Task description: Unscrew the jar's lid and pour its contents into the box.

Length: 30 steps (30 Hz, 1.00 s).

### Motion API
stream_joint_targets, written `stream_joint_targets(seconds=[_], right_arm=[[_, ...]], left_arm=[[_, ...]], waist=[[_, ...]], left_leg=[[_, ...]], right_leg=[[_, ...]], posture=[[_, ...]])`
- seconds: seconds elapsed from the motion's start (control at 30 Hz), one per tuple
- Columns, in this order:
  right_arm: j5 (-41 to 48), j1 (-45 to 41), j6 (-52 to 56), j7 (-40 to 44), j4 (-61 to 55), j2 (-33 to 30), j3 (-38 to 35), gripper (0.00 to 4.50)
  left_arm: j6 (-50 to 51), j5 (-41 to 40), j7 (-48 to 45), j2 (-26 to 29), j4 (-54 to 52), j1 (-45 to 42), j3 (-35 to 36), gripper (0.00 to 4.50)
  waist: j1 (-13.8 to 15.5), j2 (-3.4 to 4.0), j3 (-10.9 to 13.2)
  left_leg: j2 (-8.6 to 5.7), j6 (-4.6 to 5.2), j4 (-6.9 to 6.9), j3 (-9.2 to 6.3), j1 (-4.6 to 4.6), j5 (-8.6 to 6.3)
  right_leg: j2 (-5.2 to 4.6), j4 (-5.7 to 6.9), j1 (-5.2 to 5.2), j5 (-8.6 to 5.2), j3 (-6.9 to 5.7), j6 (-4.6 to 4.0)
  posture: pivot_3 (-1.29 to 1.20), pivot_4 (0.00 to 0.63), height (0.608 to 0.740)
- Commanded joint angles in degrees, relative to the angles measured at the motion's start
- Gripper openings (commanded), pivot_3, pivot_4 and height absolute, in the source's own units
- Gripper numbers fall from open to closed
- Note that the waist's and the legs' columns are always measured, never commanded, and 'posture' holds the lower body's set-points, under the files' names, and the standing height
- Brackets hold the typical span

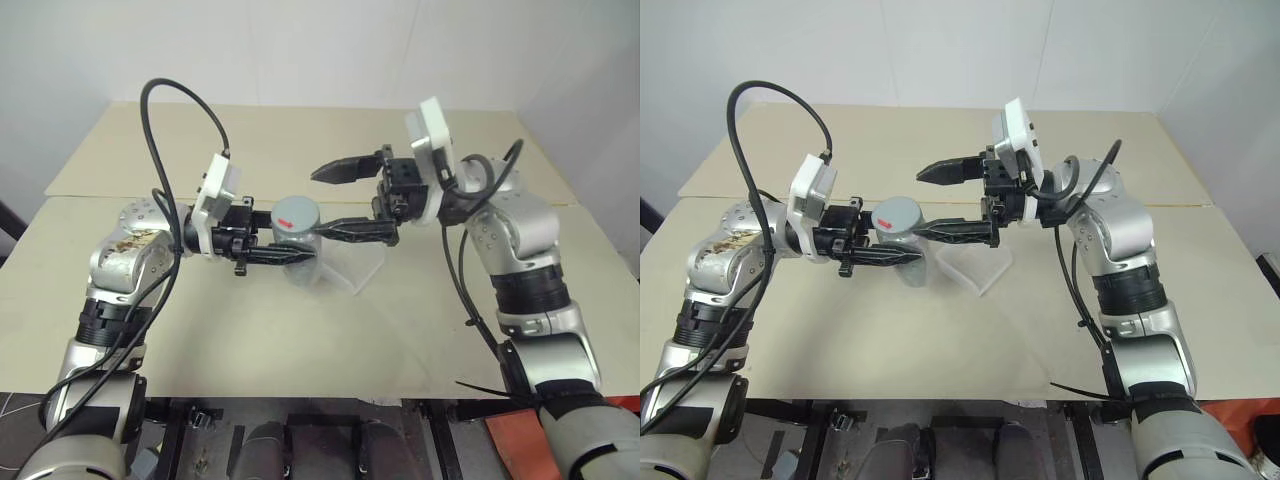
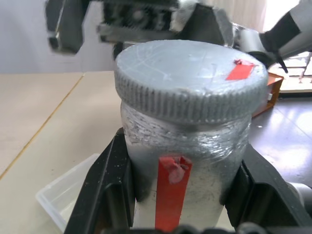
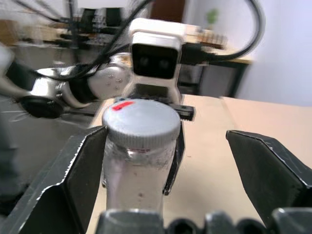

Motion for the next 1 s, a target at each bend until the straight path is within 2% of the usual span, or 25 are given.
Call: stream_joint_targets(seconds=[0.03,0.27,0.53,0.73,1.0], right_arm=[[2.71,1.67,4.09,-4.36,-9.33,0.03,-1.54,4.46],[4.17,1.76,9.03,-10.72,-15.43,2.35,-0.27,4.46],[-3.55,-2.25,9.51,-19.20,-10.30,7.09,4.80,4.46],[-6.27,-2.51,8.61,-19.62,-8.34,7.68,5.70,4.46],[-5.38,-1.85,8.89,-19.26,-7.20,4.09,1.30,4.46]], left_arm=[[-1.08,0.45,0.44,-0.89,0.10,-0.92,0.29,1.93],[-1.79,1.41,-0.27,-1.45,1.00,-1.50,-0.08,1.93],[-1.47,1.64,-0.94,-1.64,0.83,-2.22,0.13,1.93],[-1.27,1.57,-1.02,-1.02,0.63,-2.43,0.76,1.93],[-0.77,0.89,-1.64,0.78,-0.30,-1.52,1.69,1.93]], waist=[[-0.01,0.00,0.00],[-0.22,0.00,0.00],[-0.29,0.00,0.00],[-0.18,0.00,0.00],[-0.27,0.00,0.00]], left_leg=[[-0.01,0.00,0.01,0.00,0.00,0.00],[-0.01,0.01,0.02,0.00,0.02,0.00],[-0.02,0.01,0.03,0.00,0.01,0.00],[-0.03,0.02,0.02,-0.01,-0.04,-0.01],[-0.02,0.02,0.02,-0.02,-0.04,-0.01]], right_leg=[[0.00,-0.01,0.02,0.00,0.00,0.00],[0.01,-0.03,0.01,0.00,0.02,0.00],[0.01,-0.01,0.01,0.00,0.02,0.00],[0.00,-0.03,0.01,0.00,-0.02,0.00],[0.01,-0.02,-0.01,0.00,-0.02,0.00]], posture=[[0.00,0.150,0.740],[0.00,0.150,0.740],[0.00,0.150,0.740],[0.00,0.150,0.740],[0.00,0.150,0.740]])
